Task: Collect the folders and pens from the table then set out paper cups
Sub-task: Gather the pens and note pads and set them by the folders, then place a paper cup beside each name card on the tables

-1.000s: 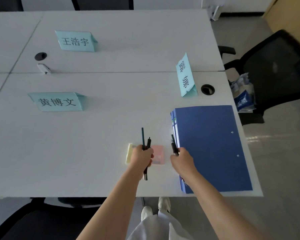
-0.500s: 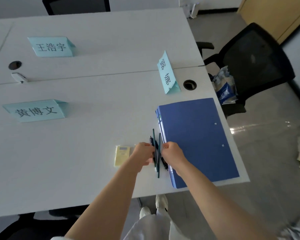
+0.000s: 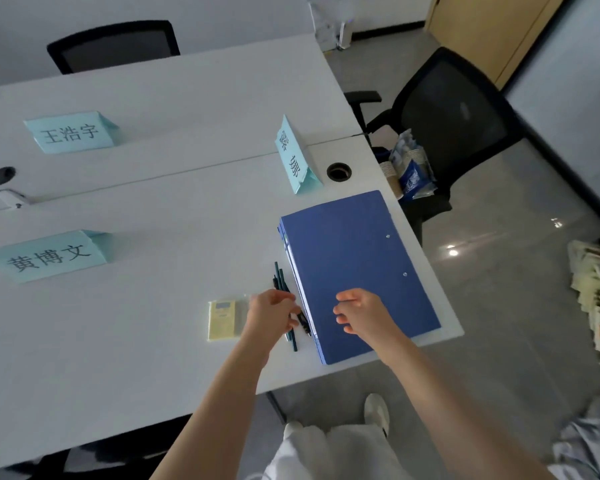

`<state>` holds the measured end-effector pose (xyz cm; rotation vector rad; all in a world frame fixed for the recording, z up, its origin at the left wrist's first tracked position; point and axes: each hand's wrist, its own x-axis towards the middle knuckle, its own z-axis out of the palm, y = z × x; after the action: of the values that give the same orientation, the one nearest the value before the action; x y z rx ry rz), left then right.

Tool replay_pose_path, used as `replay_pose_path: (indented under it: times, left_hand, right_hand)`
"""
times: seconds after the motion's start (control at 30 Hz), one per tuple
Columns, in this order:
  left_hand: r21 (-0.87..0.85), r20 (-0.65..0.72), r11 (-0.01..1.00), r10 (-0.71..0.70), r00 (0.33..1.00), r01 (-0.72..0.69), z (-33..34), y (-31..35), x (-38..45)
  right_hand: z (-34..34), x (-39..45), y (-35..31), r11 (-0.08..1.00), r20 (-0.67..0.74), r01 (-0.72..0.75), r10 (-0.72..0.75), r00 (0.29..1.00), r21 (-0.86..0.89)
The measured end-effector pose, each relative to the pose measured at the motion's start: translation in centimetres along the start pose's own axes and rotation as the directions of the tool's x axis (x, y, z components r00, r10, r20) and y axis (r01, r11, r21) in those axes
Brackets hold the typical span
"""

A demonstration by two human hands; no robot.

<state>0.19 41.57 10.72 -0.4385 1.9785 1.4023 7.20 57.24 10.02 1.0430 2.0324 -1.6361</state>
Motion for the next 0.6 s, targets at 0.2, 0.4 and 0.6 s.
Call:
replay_pose_path:
  times: [0.2,0.4,0.6]
  left_hand:
    - [-0.036,0.051,0.999,0.030,0.998,-0.028,6.9,2.4,-2.7]
    - [0.010,0.021,1.000,-0.002,1.000,0.002,18.4,4.1,-2.6]
    - [-0.015,-0.006,0.999,-0.037,0.999,0.037,30.0,5.9,-1.7]
  right_hand:
    - [-7.9,0.3,2.5,1.000,-0.032,0.007,-0.006,0.999,0.011]
    - [-19.9,3.3,7.2,1.000,-0.046,-0.011,0.012,0.999,0.010]
    - [-31.3,6.7,8.7,0.999,-0.054,0.018,-0.020,0.998,-0.045]
